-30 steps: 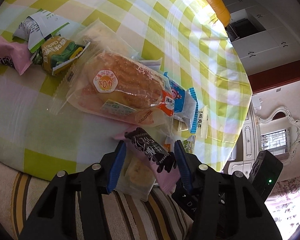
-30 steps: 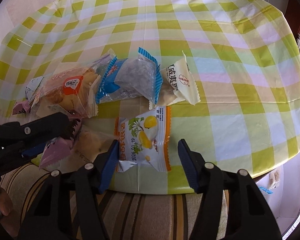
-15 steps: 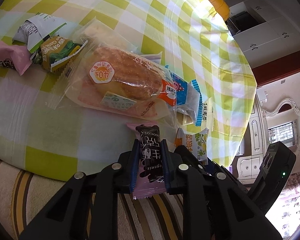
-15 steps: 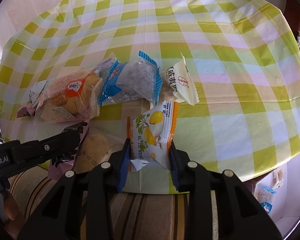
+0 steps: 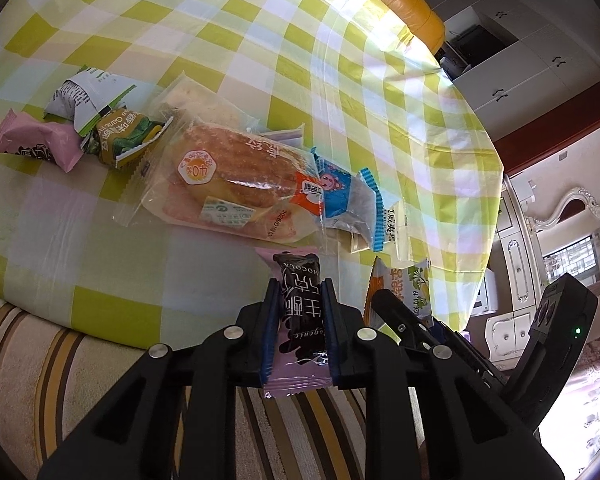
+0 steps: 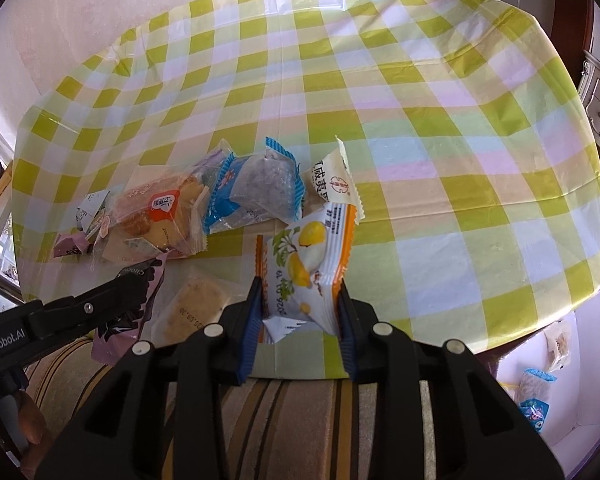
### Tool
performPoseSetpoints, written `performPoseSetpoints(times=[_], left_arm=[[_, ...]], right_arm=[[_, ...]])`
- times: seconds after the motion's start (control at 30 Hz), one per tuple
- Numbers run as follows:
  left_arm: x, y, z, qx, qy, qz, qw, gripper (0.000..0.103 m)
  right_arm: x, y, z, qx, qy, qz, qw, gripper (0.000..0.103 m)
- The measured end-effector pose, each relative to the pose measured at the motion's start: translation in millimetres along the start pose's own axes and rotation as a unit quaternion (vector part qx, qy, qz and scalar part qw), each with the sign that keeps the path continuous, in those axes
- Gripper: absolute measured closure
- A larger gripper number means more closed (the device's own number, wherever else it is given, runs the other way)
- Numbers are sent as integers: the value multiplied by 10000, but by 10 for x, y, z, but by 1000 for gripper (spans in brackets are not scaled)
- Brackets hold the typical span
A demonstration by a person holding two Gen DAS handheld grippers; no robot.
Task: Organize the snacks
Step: 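Carry both snacks over the white box and open both tools to drop them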
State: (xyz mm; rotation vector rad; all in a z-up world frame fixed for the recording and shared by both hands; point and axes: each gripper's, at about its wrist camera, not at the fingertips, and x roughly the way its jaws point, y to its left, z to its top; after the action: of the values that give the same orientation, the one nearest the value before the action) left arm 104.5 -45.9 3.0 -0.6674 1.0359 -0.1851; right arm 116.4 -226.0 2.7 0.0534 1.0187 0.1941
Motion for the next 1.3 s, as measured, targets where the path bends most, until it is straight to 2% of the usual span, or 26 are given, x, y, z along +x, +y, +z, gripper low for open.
performPoseSetpoints(times=[0.4,0.63,1.0,1.3], left_arm=[[205,-560,-189,626,203,-172,9977,83],[426,-981,-320,1098,457,-315,9924,83],[915,-1707,-677,1911,1030,-513,9748,83],[1285,-2139,-983,2420,1525,-604,9563,83]], right_arm=[[-304,-413,-86,450,-189,-24,9988,69],[-529,-906,-157,836,-361,-320,9953,69],[-684,-1885,-469,1611,-380,-1046,9806,69],[-616,-2294,-651,1956,-245,-1216,9728,68]])
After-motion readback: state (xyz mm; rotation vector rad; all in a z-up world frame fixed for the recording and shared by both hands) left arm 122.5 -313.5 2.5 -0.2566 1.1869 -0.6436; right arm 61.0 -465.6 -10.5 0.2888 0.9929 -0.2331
